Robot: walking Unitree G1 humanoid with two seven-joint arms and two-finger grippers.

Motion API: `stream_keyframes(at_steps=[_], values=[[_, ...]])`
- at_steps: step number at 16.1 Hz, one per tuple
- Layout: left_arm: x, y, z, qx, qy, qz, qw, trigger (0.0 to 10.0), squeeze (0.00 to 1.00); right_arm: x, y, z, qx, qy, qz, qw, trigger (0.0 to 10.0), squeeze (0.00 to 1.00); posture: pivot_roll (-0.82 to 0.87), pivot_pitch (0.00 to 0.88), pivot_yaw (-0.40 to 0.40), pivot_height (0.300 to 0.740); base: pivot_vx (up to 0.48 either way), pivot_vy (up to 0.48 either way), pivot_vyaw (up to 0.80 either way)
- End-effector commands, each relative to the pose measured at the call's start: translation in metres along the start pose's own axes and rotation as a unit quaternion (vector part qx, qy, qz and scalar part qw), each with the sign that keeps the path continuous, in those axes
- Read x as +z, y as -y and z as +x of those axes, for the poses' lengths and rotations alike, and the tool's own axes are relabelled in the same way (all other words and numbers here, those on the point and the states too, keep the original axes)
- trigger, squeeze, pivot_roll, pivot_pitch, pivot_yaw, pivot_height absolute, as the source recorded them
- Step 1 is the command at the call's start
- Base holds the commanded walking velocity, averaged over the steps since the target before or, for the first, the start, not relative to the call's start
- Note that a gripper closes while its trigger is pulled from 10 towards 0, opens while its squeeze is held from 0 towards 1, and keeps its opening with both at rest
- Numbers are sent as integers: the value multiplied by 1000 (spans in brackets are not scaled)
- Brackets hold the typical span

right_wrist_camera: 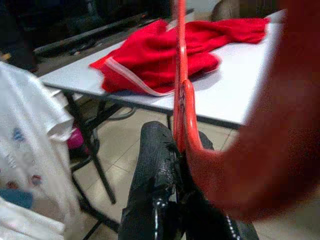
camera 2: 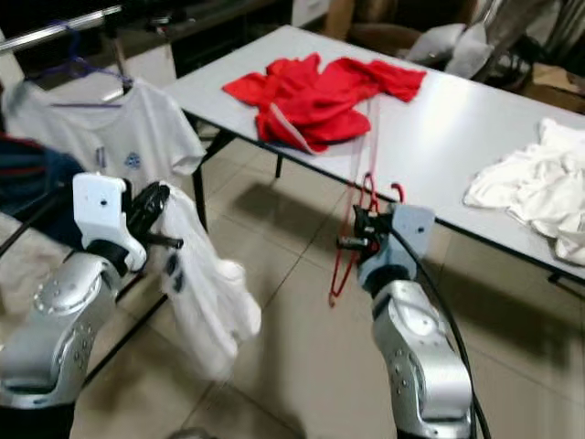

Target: Hang hanger

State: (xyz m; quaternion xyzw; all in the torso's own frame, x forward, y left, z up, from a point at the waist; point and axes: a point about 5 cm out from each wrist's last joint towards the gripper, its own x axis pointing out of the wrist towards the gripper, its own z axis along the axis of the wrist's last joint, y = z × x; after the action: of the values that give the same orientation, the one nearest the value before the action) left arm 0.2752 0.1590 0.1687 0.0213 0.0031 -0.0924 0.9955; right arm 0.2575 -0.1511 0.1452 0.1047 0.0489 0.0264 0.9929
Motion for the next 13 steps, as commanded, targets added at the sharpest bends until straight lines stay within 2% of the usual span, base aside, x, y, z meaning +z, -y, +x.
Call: stream_keyframes(at_steps=[1,3,8,13], values=[[3,12,1,-17,11,-6,1000,10000,0,1,12,-3,-16,-6,-9,1000,10000,0,100,31,-58,740,322,0,-800],[0,12,0,-11,9,-11,1000,10000,0,0,13,-3,-13,-8,-15,1000,10000,0,98,27,-63,740,317,0,-800],[4,4,8,0,20,-18,1000,10000,0,2,5,6,16,-3,-25,1000,10000,0,106,0,-59,740,316,0,0],[4,2,8,3,22,-19,1000,10000,0,2,6,8,23,-6,-38,999,10000,0,109,0,-68,740,317,0,0]])
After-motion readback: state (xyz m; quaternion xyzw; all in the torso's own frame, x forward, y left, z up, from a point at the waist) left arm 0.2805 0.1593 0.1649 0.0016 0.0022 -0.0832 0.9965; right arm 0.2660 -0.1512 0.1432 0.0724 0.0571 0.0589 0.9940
